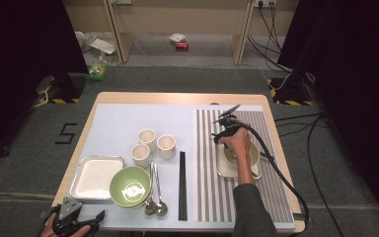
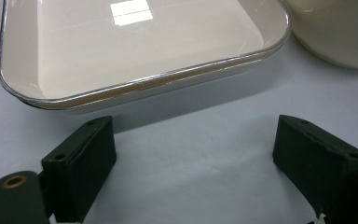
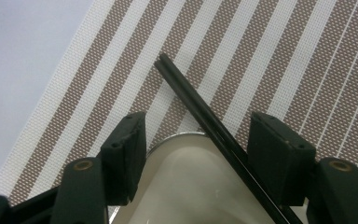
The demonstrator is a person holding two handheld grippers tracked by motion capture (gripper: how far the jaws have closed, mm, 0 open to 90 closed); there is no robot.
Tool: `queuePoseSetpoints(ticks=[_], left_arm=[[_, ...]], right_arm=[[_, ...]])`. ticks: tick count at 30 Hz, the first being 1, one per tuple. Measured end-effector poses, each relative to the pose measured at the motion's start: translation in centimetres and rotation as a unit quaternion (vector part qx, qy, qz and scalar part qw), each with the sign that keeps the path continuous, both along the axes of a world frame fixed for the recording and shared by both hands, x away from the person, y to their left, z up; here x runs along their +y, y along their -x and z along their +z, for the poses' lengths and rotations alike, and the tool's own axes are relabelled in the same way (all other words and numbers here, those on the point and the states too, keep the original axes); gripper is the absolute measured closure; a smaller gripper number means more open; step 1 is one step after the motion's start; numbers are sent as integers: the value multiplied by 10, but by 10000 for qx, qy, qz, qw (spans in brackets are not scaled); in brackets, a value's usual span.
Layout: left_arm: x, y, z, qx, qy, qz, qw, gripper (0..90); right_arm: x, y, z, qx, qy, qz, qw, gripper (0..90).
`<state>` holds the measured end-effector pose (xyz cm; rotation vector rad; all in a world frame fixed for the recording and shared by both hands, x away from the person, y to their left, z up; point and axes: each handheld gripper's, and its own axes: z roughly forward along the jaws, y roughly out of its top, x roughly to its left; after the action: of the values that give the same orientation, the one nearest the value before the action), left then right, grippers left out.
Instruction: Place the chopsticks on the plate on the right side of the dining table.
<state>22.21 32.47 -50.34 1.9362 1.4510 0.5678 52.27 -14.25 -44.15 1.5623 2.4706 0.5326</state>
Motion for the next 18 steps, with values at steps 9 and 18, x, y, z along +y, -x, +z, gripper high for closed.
queuePoseSetpoints(ticks=[9, 18], left_arm=[[0, 0, 0, 4, -1, 0, 10000, 118], [0, 0, 0, 8, -1, -2, 10000, 118]], right_arm=[[5, -2, 0, -152, -176, 17, 9997, 374], [9, -2, -1, -127, -193, 77, 9997, 376]])
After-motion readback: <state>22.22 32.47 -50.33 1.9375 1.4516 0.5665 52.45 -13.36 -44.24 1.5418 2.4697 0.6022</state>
